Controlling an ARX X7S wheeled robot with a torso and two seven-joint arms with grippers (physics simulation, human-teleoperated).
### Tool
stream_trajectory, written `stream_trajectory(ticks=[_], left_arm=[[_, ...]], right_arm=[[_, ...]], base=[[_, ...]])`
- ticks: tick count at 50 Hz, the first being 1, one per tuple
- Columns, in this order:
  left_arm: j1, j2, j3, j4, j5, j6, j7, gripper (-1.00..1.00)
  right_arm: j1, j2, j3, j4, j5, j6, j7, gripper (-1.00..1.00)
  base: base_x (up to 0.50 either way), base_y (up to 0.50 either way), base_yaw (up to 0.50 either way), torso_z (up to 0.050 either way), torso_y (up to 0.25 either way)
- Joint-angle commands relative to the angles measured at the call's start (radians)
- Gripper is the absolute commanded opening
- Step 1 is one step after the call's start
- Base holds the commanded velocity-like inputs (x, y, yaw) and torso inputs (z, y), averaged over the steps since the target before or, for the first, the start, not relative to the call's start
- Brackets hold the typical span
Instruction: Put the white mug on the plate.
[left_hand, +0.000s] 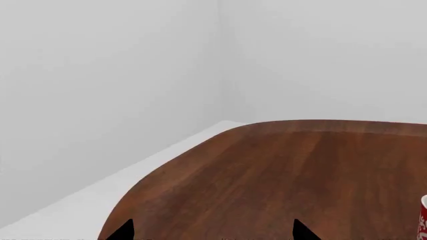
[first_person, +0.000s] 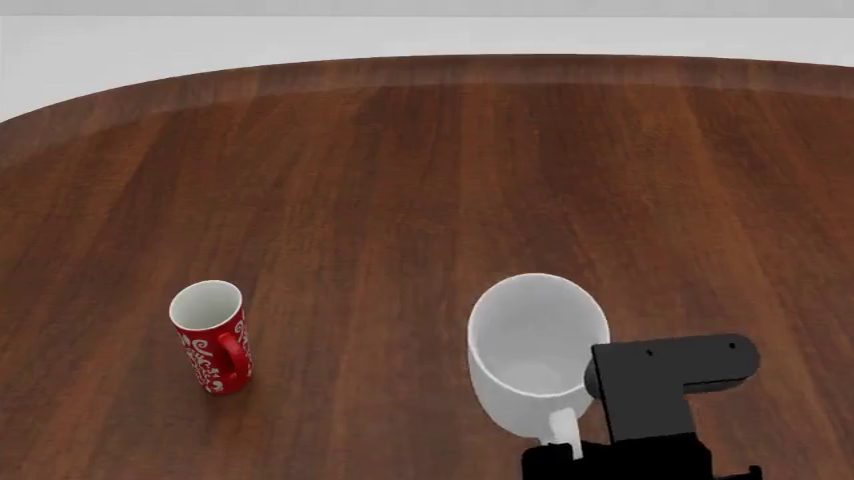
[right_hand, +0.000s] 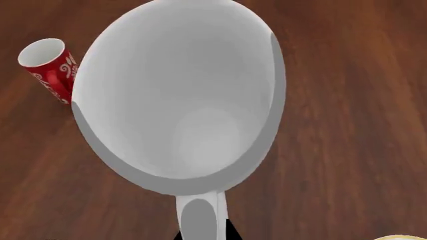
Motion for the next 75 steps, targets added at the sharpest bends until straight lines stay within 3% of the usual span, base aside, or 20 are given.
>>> stream_trajectory(ticks=[1, 8, 27, 38, 49, 64, 75], left_arm=[[0.007, -0.004, -0.004, 0.0, -0.004, 0.004, -0.003, 1.0], [0.004, -0.006, -0.003, -0.007, -0.004, 0.006, -0.006, 1.0], [-0.013, -0.009, 0.013, -0.041, -0.001, 0.016, -0.004, 1.0], [-0.02, -0.012, 0.025, -0.049, -0.002, 0.016, 0.0, 1.0], [-0.02, -0.013, 0.029, -0.051, -0.004, 0.016, -0.002, 1.0], [-0.026, -0.018, 0.039, -0.054, -0.005, 0.013, -0.003, 1.0], [-0.025, -0.02, 0.04, -0.056, -0.006, 0.016, -0.006, 1.0]], right_arm=[[-0.05, 0.08, 0.14, -0.013, 0.296, 0.036, 0.271, -1.0], [-0.108, 0.136, 0.203, -0.062, 0.442, -0.031, 0.371, -1.0], [-0.291, 0.233, 0.376, -0.131, 0.554, -0.132, 0.431, -1.0], [-0.36, 0.211, 0.5, -0.113, 0.469, -0.165, 0.347, -1.0], [-0.361, 0.254, 0.54, -0.073, 0.492, -0.198, 0.367, -1.0], [-0.418, 0.243, 0.619, 0.02, 0.379, -0.233, 0.284, -1.0], [-0.425, 0.223, 0.614, 0.053, 0.369, -0.264, 0.34, -1.0]], base=[[0.0, 0.0, 0.0, 0.0, 0.0], [0.0, 0.0, 0.0, 0.0, 0.0], [0.0, 0.0, 0.0, 0.0, 0.0], [0.0, 0.0, 0.0, 0.0, 0.001], [0.0, 0.0, 0.0, 0.0, 0.0], [0.0, 0.0, 0.0, 0.0, 0.0], [0.0, 0.0, 0.0, 0.0, 0.001]])
